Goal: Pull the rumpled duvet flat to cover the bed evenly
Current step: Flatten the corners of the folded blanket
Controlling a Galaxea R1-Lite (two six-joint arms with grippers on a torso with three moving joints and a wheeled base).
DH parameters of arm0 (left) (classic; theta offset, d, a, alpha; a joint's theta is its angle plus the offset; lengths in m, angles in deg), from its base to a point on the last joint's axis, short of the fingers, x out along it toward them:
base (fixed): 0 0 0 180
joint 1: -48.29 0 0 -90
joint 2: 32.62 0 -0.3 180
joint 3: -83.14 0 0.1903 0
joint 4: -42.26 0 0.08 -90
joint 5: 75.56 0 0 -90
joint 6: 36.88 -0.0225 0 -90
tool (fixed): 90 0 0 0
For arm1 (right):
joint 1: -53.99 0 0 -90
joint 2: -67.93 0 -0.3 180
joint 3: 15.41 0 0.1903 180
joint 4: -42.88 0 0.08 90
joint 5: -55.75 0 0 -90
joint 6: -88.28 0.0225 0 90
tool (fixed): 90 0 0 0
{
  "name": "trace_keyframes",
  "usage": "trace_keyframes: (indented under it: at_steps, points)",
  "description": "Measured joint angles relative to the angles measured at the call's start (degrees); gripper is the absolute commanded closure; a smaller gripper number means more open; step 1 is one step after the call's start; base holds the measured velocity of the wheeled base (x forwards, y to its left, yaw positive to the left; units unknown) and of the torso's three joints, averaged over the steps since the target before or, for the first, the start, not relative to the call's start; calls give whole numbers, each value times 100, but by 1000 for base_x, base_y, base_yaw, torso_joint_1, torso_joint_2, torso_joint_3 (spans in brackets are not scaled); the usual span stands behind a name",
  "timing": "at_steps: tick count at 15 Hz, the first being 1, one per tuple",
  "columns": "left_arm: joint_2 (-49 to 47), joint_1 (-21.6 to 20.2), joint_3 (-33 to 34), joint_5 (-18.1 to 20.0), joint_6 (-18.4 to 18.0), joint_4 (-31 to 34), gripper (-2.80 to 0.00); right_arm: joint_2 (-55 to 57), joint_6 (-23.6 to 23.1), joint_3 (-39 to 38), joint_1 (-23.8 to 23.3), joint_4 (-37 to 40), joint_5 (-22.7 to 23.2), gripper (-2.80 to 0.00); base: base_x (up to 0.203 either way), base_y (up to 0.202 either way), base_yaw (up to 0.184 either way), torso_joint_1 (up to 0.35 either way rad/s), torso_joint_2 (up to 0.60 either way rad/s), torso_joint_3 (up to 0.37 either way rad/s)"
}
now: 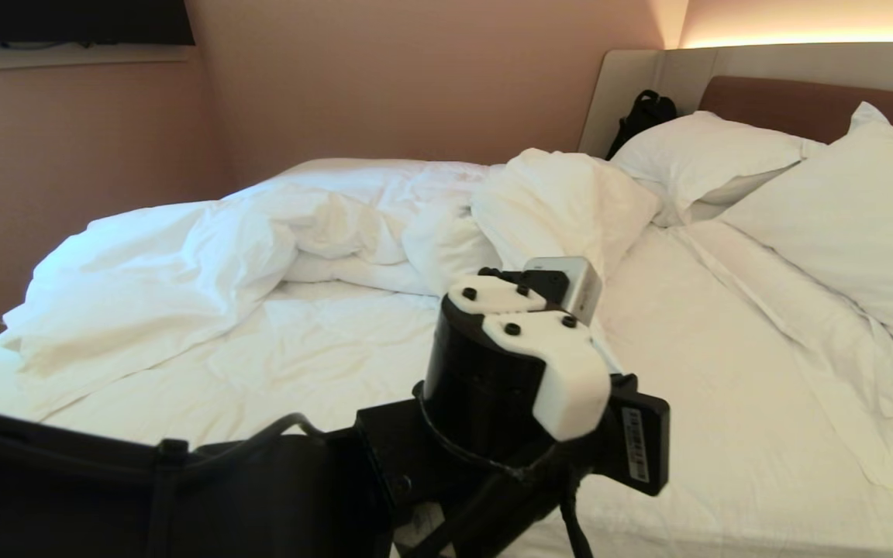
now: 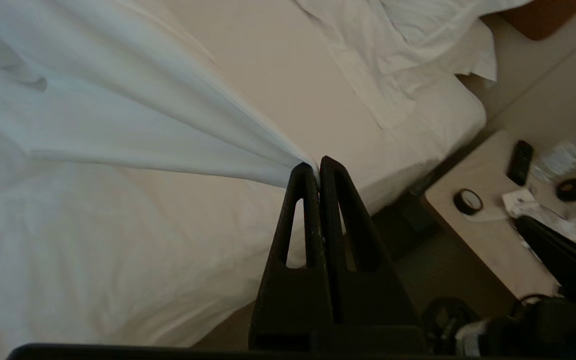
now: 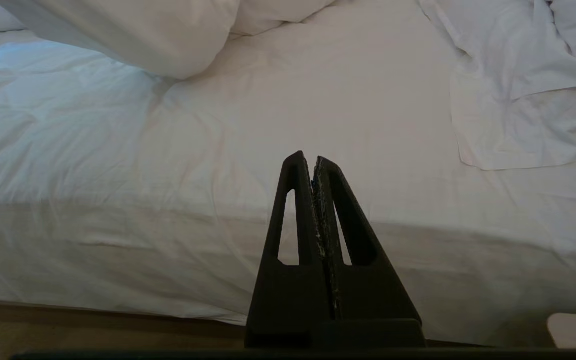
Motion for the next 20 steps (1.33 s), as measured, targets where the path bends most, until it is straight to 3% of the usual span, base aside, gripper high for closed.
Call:
trace_keyframes:
  at_steps: [6,7,15,17,20]
  points:
    - [-55,192,26,-7,27,26,0,0,1,0,0,0,1,0,0,0,0,0,0,0]
    - [-85,192,17,-17,26,31,-280,0,1,0,0,0,1,0,0,0,0,0,0,0]
    - [-65,61,-65,-75,-17,124,-280,0,1,0,0,0,-1,0,0,0,0,0,0,0]
    - [140,-273,-120,-119,-84,246,-280,0,0,0,0,2,1,0,0,0,0,0,0,0]
    - [551,-1203,-263,-513,-403,508,-280,0,1,0,0,1,-1,0,0,0,0,0,0,0]
